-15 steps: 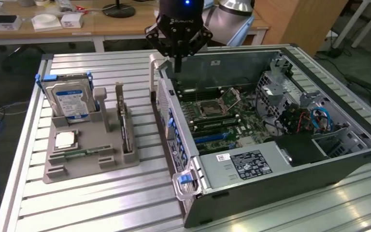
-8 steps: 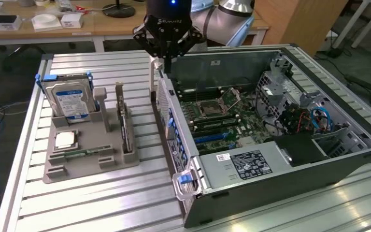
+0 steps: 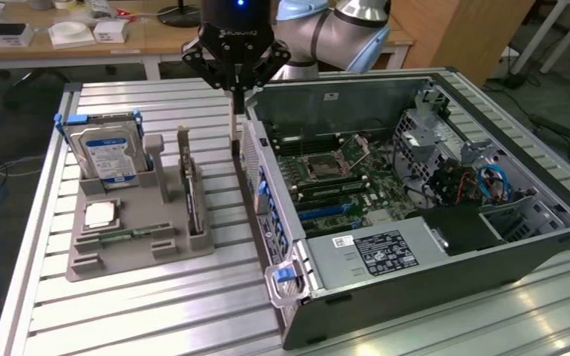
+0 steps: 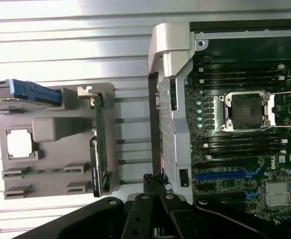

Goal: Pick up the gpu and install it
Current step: 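Reach for the gpu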

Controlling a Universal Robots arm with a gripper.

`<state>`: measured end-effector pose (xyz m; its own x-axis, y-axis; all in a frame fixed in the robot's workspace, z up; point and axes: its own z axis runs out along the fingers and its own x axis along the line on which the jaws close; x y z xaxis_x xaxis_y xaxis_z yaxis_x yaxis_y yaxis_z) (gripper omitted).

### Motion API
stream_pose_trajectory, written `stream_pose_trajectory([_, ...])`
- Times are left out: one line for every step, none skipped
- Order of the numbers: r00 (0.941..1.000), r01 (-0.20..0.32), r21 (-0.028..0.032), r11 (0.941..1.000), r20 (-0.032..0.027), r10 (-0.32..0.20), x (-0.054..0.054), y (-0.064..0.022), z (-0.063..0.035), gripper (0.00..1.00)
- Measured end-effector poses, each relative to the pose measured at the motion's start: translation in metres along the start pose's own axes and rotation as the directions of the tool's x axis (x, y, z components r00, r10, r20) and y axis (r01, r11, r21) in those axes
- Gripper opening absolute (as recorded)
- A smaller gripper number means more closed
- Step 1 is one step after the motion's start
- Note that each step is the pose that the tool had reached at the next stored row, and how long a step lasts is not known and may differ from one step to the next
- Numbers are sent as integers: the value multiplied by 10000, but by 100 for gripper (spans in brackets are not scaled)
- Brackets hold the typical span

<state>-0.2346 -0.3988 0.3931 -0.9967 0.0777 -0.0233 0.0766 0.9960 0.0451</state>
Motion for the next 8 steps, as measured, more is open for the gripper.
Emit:
stream_pose_trajectory([10000,-2,-1,10000,1,2,32,-2,0,10])
stream_pose_trajectory([10000,-2,0,10000,0,2,67,-5,-1,10])
stream_pose_trajectory([10000,-3,-1,10000,1,3,98,-8,-2,10])
stream_pose_trajectory([10000,-4,0,10000,1,4,129,-10,-3,10])
stream_pose_trajectory([10000,-4,0,10000,1,4,162,-13,-4,10])
stream_pose_trajectory([10000,-6,0,10000,1,6,195,-15,-5,10])
stream_pose_trajectory([10000,-9,0,10000,1,9,225,-17,-5,10])
stream_pose_trajectory([10000,-10,0,10000,1,10,257,-20,-6,10])
